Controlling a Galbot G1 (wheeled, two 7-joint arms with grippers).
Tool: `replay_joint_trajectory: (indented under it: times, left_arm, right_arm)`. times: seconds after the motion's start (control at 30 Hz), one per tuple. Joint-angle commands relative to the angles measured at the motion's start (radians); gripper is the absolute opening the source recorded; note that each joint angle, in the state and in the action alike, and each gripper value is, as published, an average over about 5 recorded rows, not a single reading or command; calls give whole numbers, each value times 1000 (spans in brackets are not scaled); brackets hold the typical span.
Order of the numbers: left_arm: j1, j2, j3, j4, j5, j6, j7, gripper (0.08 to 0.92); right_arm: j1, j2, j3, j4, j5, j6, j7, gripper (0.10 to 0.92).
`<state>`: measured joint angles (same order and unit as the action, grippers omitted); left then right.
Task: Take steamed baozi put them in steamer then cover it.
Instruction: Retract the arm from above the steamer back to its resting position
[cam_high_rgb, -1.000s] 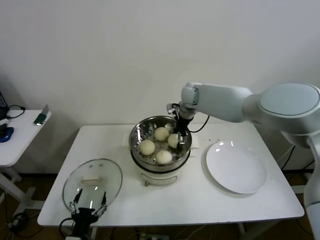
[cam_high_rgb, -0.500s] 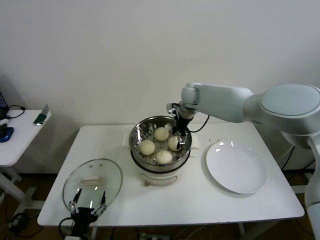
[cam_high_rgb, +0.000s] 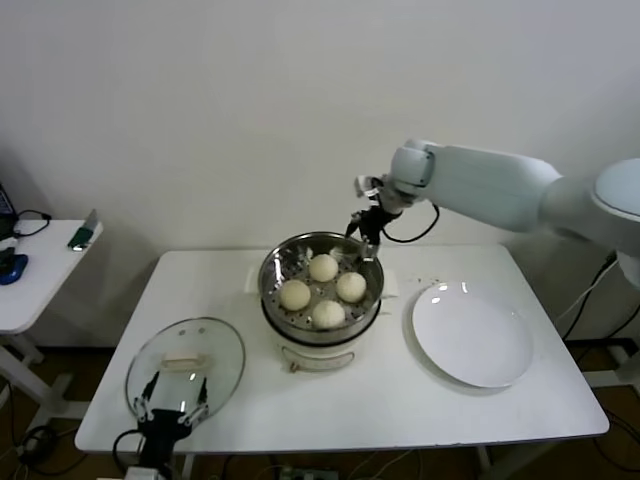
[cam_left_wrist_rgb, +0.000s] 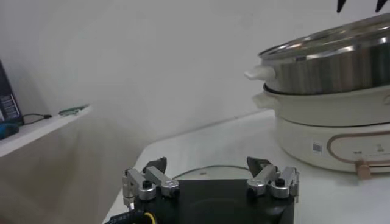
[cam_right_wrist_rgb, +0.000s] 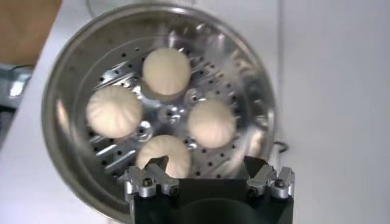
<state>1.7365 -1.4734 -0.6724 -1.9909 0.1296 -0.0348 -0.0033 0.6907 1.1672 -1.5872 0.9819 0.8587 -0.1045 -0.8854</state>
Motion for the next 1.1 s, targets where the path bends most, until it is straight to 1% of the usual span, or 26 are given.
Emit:
replay_joint_trajectory:
  times: [0.03,0.2,0.3,0.43,0.57,0.7,0.87,0.97,1.1]
  left_arm:
    - [-15,-3,-7,-4,36,5,10,823]
    - [-36,-20,-5,-22,76,6,25,823]
    - [-44,-27,3,-29,117,5,22,823]
    - [-43,-29,8,-38,153,6,16,823]
    - [-43,-30,7,-42,171,7,8,823]
    - [-42,-30,13,-51,168,4,-2,823]
    - [-41,-31,16,-55,195,16,-21,823]
    - [-47,-30,10,-45,313,24,-34,823]
    - [-55,-20,5,-44,574,11,-43,823]
  right_arm:
    - [-102,-267,183,182,-7,177,314,823]
    - [-308,-400,420,269,-16,240,511,823]
    - [-460,-452,601,306,-31,262,593,823]
    - [-653,-513,808,361,-76,285,661,823]
    - [-835,-543,1005,392,-125,314,706,823]
    - [-1017,-535,1203,400,-181,357,737,823]
    - [-1280,-500,1480,467,-220,364,777,823]
    - [-1435,-464,1627,522,-248,348,815,823]
    - [-1630,-410,1801,586,-280,300,881,823]
